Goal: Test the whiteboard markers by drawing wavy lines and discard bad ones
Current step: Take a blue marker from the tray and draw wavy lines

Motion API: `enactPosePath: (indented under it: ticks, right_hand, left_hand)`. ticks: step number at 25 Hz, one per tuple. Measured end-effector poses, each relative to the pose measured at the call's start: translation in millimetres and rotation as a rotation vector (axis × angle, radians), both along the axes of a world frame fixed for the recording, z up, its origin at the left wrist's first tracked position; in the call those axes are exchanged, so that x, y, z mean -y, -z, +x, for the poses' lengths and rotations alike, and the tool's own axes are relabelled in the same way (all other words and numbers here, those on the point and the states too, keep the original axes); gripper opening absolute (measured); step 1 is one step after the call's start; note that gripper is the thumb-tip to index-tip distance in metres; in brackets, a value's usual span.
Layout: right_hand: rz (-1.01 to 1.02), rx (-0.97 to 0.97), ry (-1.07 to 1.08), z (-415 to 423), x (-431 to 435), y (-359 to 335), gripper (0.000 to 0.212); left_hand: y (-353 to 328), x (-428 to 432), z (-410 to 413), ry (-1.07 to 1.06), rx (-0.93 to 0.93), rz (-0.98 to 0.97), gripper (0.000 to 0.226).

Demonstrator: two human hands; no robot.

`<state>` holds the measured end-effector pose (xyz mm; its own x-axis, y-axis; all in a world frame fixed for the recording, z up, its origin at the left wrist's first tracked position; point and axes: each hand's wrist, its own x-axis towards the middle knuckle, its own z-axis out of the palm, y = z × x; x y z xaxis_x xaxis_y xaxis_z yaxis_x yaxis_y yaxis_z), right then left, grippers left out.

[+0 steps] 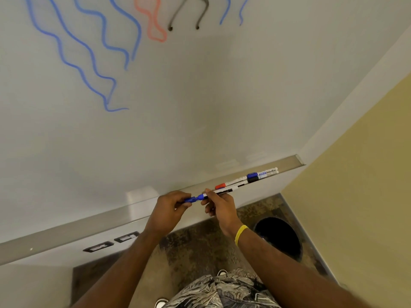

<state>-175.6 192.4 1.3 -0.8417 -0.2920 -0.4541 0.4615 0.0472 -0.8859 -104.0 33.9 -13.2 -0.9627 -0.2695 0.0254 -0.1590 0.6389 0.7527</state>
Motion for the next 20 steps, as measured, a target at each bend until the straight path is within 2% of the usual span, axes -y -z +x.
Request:
enactPosePath:
  ticks: [8,13,20]
  right_hand:
    - [-0.021,0.013,0.104,6.0,12.4,-6.6,0.021]
    - [-0.003,-0.043,0.042,15.4,18.8,-7.3,0.024]
    - [-0.101,-0.009,0.046,7.7,15.8,-14.9,0.026]
  left_hand:
    - [-8.9,10.4,8.2,-0.003,-0.04,0.006,0.024]
    - [-17.7,6.8,8.2,0.043,-0.047,-0.001,0.025]
    - [-31.6,-4.2,-0.8,-0.018,-0.055,0.081,0.023]
